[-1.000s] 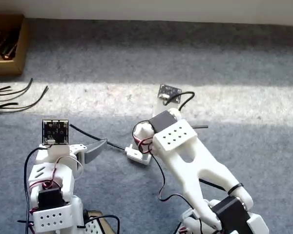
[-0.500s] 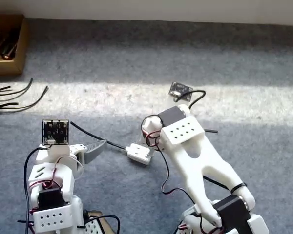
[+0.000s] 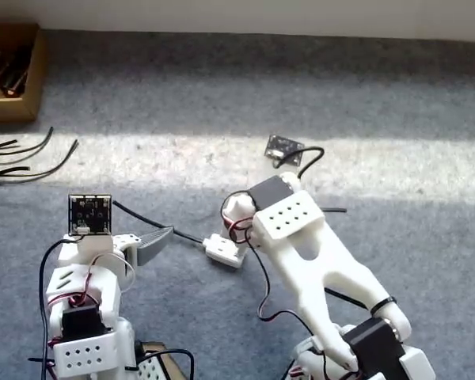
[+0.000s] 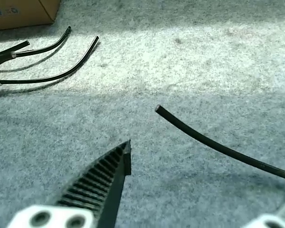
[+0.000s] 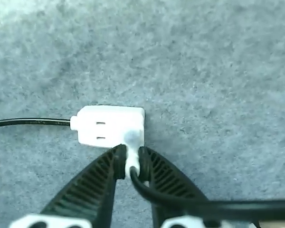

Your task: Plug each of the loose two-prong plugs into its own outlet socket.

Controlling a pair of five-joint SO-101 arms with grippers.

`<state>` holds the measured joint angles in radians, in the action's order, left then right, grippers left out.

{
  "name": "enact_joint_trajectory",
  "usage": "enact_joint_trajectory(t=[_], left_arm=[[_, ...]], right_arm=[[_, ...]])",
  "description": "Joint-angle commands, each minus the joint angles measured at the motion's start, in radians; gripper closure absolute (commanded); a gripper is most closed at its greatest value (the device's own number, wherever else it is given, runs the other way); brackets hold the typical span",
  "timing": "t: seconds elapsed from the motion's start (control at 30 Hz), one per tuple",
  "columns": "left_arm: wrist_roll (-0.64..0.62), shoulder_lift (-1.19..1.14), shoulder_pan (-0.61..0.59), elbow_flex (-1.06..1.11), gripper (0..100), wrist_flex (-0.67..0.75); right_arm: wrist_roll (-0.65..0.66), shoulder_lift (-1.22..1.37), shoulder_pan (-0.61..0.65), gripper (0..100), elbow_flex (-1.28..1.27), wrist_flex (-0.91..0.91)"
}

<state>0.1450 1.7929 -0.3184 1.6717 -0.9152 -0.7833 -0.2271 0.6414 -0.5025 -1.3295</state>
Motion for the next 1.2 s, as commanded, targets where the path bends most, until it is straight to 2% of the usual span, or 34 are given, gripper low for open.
enact_joint_trajectory(t=[0.0,0.37,0.47,0.7,1.03,1.17], left_arm=[[-0.009,0.008,0.015,-0.007,50,0.017],[-0.009,0.008,0.015,-0.007,50,0.017],[-0.009,0.008,0.015,-0.007,50,0.017],[-0.009,0.008,0.015,-0.007,50,0.014],[-0.009,0.008,0.015,-0.007,50,0.012],[-0.009,0.008,0.015,-0.007,50,0.012]], right_arm=[[-0.011,0.019,0.031,99.4,0.008,-0.015],[-0.006,0.035,0.031,99.4,-0.004,-0.004],[-0.005,0.102,0.031,99.4,-0.025,0.008],[-0.003,0.344,0.070,99.4,-0.087,0.159],[0.000,0.352,0.076,99.4,-0.087,0.166],[0.129,0.352,0.077,99.1,-0.076,0.174]])
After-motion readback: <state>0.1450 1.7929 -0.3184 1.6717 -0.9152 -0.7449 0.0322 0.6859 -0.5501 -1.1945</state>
